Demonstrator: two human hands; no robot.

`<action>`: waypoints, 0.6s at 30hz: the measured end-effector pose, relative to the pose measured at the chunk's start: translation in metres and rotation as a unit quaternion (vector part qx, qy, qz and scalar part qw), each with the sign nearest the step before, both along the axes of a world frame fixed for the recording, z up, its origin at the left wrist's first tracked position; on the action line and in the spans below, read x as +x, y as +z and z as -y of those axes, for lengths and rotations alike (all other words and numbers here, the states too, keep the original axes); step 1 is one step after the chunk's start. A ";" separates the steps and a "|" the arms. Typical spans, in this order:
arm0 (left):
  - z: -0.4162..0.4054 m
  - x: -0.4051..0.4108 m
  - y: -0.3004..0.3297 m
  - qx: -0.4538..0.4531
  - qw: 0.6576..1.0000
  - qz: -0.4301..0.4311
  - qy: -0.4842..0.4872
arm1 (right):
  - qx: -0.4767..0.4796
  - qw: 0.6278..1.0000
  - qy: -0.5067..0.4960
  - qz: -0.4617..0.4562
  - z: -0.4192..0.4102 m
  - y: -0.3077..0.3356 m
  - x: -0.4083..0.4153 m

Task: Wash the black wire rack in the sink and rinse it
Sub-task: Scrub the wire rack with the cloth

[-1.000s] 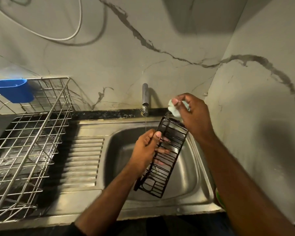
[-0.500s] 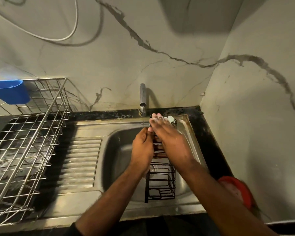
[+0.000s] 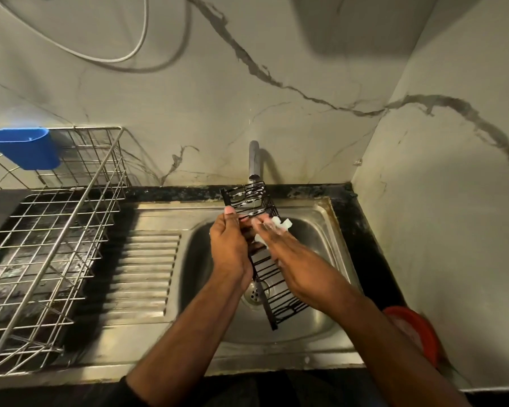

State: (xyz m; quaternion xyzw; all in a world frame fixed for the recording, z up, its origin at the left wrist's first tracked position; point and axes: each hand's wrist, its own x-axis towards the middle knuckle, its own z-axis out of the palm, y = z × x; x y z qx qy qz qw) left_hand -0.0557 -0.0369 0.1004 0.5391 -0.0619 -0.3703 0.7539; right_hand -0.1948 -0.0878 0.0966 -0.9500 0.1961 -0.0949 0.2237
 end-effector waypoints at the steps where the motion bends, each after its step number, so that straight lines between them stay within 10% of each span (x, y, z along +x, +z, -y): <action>1: 0.001 0.001 0.000 0.001 1.000 0.000 0.005 | -0.010 1.000 -0.014 -0.001 0.004 -0.001 0.001; 18: -0.001 0.025 -0.005 0.011 0.987 -0.113 0.118 | 0.017 0.994 0.073 -0.074 0.019 0.029 -0.005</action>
